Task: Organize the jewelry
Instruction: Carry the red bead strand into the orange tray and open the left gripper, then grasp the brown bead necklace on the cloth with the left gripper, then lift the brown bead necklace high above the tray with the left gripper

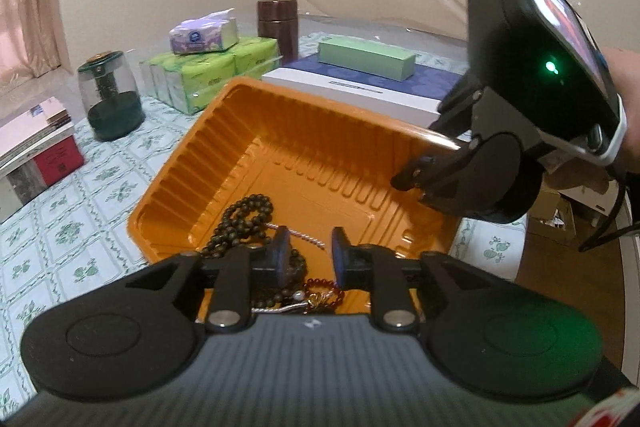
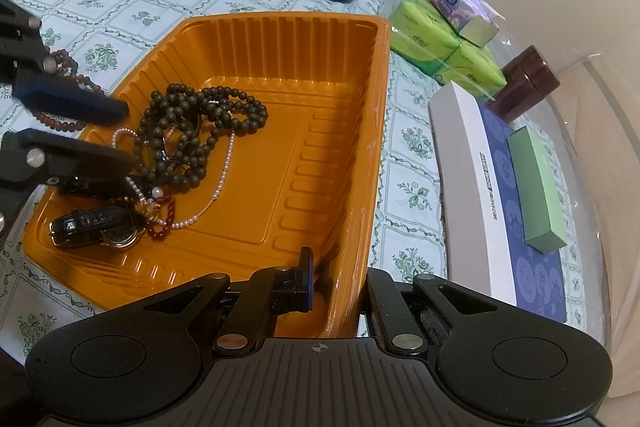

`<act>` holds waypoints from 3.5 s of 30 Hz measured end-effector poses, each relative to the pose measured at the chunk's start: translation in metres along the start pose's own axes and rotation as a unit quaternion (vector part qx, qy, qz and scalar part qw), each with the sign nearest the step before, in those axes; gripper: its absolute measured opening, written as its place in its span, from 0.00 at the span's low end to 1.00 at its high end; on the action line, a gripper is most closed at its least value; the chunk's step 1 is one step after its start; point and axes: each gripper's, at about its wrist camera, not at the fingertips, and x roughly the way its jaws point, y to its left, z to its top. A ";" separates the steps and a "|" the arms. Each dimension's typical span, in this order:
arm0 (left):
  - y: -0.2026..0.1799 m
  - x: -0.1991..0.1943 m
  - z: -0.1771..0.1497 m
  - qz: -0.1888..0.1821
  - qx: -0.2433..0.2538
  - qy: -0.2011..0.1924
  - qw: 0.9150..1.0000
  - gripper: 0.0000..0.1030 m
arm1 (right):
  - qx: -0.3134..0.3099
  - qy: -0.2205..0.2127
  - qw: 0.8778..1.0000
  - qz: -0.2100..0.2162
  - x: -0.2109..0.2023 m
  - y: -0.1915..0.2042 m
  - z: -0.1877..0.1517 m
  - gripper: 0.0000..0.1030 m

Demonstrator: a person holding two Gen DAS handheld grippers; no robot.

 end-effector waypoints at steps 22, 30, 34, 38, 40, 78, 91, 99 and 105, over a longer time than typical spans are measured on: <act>0.121 -0.086 -0.122 0.219 -0.133 0.060 0.965 0.24 | 0.002 0.003 1.000 -0.002 0.000 0.000 -0.002 0.07; 0.130 -0.077 -0.131 0.232 -0.120 0.068 0.963 0.24 | -0.002 0.005 1.000 -0.005 -0.001 0.002 0.000 0.07; 0.122 -0.065 -0.123 0.212 -0.094 0.063 0.971 0.24 | -0.002 0.007 1.000 -0.005 -0.001 0.001 0.000 0.07; 0.109 -0.050 -0.114 0.180 -0.075 0.061 0.979 0.25 | -0.001 0.007 1.000 -0.004 0.000 0.001 -0.001 0.07; 0.104 -0.041 -0.112 0.170 -0.073 0.062 0.981 0.25 | -0.001 0.007 1.000 -0.004 0.000 0.001 -0.001 0.07; 0.143 -0.127 -0.052 0.210 -0.050 -0.002 0.976 0.06 | 0.002 0.008 1.000 -0.006 0.002 0.001 -0.001 0.07; 0.155 -0.174 -0.010 0.223 -0.038 -0.057 0.973 0.06 | -0.002 0.008 1.000 -0.008 0.001 0.002 -0.001 0.07; 0.152 -0.185 0.004 0.224 -0.026 -0.071 0.972 0.06 | -0.003 0.008 1.000 -0.008 0.000 0.002 0.000 0.07; 0.149 -0.185 0.008 0.223 -0.017 -0.067 0.972 0.06 | -0.003 0.008 1.000 -0.008 -0.001 0.002 0.000 0.07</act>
